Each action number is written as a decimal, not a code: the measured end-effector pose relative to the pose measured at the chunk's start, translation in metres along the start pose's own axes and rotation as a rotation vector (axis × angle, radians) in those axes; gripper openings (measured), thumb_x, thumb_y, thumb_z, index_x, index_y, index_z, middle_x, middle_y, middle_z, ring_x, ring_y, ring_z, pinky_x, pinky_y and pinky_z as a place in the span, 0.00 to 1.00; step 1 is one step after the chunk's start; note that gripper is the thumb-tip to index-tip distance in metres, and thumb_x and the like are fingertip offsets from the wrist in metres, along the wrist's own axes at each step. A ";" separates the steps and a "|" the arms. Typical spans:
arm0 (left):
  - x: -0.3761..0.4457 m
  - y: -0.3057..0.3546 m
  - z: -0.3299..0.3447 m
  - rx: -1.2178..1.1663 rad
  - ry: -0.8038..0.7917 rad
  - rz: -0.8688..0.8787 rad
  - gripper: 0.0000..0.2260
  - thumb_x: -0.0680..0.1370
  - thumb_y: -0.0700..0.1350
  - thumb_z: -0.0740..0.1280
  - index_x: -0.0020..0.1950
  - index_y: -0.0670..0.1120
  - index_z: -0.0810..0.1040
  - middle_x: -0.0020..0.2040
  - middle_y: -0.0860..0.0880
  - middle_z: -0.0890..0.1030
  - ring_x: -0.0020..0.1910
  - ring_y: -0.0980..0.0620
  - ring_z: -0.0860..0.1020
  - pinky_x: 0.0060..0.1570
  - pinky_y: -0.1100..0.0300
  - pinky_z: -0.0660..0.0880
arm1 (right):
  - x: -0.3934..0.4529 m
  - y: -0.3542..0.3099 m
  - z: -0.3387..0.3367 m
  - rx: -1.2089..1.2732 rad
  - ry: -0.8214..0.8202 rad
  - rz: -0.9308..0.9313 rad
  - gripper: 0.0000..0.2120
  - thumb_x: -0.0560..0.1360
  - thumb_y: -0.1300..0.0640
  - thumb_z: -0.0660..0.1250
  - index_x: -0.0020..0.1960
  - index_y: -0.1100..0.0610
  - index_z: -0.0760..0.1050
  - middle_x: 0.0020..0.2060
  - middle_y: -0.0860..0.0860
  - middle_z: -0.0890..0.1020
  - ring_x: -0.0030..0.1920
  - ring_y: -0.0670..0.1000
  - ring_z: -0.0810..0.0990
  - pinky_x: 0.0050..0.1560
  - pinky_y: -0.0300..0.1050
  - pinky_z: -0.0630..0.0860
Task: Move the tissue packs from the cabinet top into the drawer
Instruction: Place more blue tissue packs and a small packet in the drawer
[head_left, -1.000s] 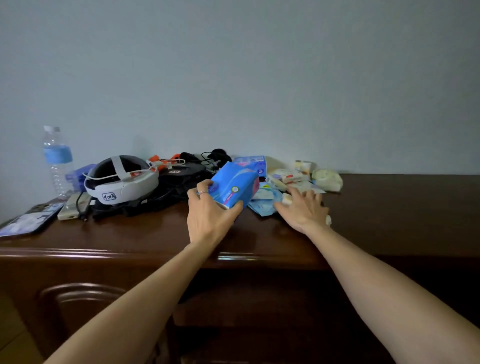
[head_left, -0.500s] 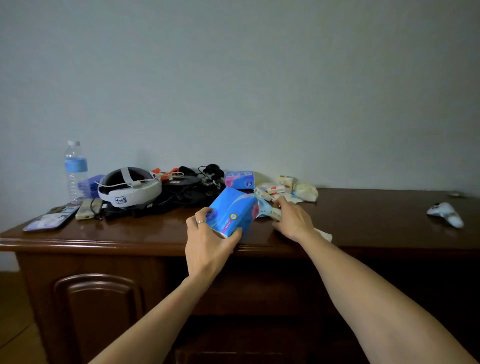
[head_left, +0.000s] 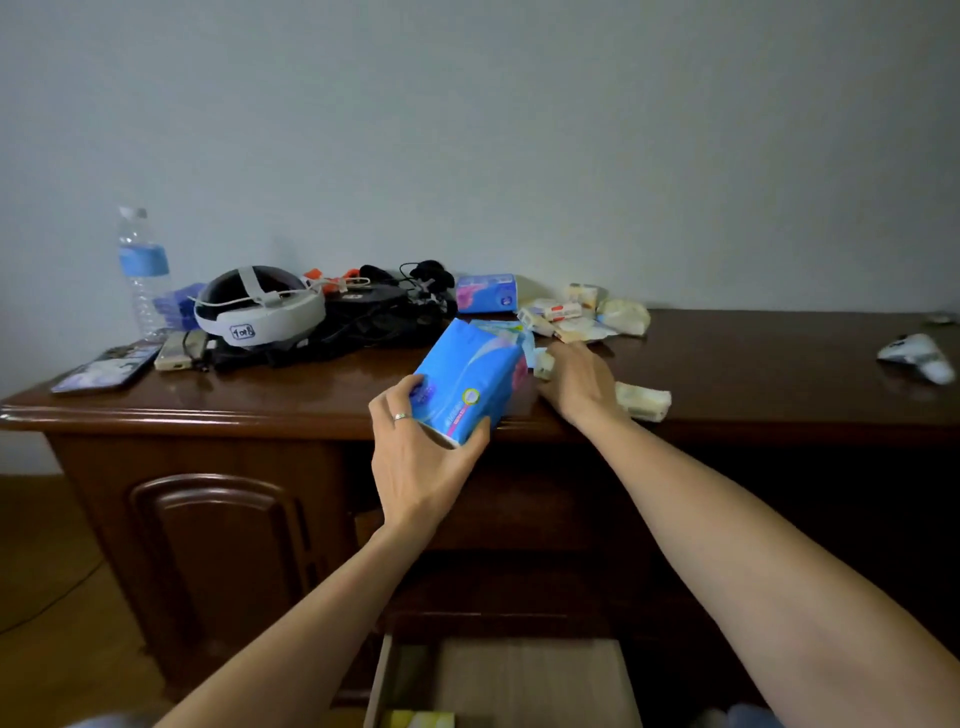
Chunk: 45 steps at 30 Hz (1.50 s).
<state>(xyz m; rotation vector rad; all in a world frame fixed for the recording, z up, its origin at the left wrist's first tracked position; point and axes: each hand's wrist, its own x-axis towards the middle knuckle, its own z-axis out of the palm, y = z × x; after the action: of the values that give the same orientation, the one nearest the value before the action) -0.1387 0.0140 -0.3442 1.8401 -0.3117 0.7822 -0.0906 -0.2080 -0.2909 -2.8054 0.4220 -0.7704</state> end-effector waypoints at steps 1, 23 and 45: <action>-0.011 -0.004 -0.005 -0.015 0.014 -0.002 0.34 0.64 0.63 0.76 0.65 0.61 0.65 0.61 0.63 0.66 0.55 0.65 0.72 0.43 0.70 0.68 | -0.010 -0.002 -0.002 0.049 0.072 -0.020 0.16 0.73 0.52 0.73 0.60 0.54 0.78 0.59 0.57 0.79 0.59 0.62 0.79 0.54 0.52 0.76; -0.285 -0.217 -0.025 0.503 -0.330 -0.466 0.34 0.64 0.64 0.74 0.67 0.57 0.68 0.61 0.52 0.68 0.55 0.45 0.77 0.42 0.54 0.76 | -0.364 0.127 0.232 0.054 -0.759 0.117 0.22 0.77 0.48 0.68 0.71 0.46 0.71 0.68 0.46 0.71 0.63 0.53 0.76 0.57 0.46 0.71; -0.312 -0.242 -0.023 0.645 -0.630 -0.477 0.46 0.65 0.63 0.73 0.79 0.49 0.60 0.63 0.46 0.71 0.62 0.46 0.71 0.59 0.52 0.74 | -0.401 0.085 0.317 0.036 -1.092 0.140 0.22 0.74 0.52 0.73 0.65 0.55 0.72 0.63 0.57 0.79 0.67 0.60 0.72 0.65 0.52 0.72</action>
<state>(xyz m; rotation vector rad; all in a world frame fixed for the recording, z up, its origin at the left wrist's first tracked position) -0.2487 0.0865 -0.7176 2.6137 0.0091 -0.0736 -0.2730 -0.1214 -0.7683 -2.6176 0.3593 0.7706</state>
